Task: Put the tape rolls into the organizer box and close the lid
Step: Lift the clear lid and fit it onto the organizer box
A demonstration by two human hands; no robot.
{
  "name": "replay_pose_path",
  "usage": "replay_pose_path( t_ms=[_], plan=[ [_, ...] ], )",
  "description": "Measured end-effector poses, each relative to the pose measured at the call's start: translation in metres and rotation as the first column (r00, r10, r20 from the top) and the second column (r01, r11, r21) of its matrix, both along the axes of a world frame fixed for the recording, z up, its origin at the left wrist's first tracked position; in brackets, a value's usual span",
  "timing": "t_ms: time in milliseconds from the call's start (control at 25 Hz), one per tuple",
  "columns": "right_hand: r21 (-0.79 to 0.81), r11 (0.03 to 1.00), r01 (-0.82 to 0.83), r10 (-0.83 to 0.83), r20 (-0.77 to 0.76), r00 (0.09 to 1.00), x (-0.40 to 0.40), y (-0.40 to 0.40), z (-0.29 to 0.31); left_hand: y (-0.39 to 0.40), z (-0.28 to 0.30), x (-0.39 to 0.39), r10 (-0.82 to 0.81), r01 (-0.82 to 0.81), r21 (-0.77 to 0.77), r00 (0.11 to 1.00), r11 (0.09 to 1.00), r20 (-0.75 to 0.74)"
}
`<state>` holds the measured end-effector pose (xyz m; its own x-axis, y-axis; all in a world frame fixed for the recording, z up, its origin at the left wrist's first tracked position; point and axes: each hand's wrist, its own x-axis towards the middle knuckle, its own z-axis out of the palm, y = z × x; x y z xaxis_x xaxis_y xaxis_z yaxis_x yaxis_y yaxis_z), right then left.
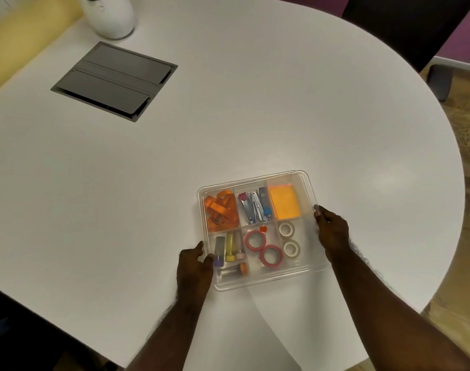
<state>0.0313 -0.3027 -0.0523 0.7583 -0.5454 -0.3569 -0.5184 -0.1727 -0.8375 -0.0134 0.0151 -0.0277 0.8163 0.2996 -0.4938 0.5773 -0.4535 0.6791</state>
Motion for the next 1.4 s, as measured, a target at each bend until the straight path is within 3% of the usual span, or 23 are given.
replay_pose_path(
  t_ms=[240,360,520,760,880,1080,1200,1400],
  plan=[
    [0.030,0.999,-0.012,0.009,0.099,0.995,-0.007,-0.002,0.002,-0.009,0.004,-0.006,-0.079,0.069,0.090,0.990,0.994,0.113],
    [0.050,0.999,-0.003,-0.002,0.100,0.995,-0.005,-0.001,0.004,-0.008,0.004,-0.002,-0.034,0.025,0.066,0.992,0.997,0.126],
    [0.017,1.000,-0.013,0.012,0.021,1.000,0.008,0.001,0.002,-0.005,0.004,0.011,0.110,-0.109,-0.014,0.993,0.994,0.048],
    [-0.082,0.995,-0.061,0.051,-0.120,0.991,0.020,0.005,0.003,-0.004,0.002,0.017,0.114,-0.114,0.025,0.993,0.993,0.011],
    [-0.062,0.993,-0.102,0.088,-0.194,0.977,0.026,0.000,0.005,0.001,0.003,0.020,0.126,-0.126,-0.057,0.992,0.990,-0.007],
    [0.085,0.984,-0.157,0.172,-0.213,0.962,0.058,-0.005,0.023,0.014,0.003,0.024,0.181,-0.228,-0.295,0.967,0.928,-0.178],
    [0.076,0.968,-0.239,0.248,-0.172,0.953,0.086,0.000,0.033,0.016,0.004,0.023,0.175,-0.231,-0.342,0.967,0.911,-0.186],
    [0.032,0.960,-0.279,0.277,-0.269,0.923,0.122,0.005,0.033,0.015,-0.001,0.022,0.182,-0.242,-0.347,0.964,0.906,-0.197]
  ],
)
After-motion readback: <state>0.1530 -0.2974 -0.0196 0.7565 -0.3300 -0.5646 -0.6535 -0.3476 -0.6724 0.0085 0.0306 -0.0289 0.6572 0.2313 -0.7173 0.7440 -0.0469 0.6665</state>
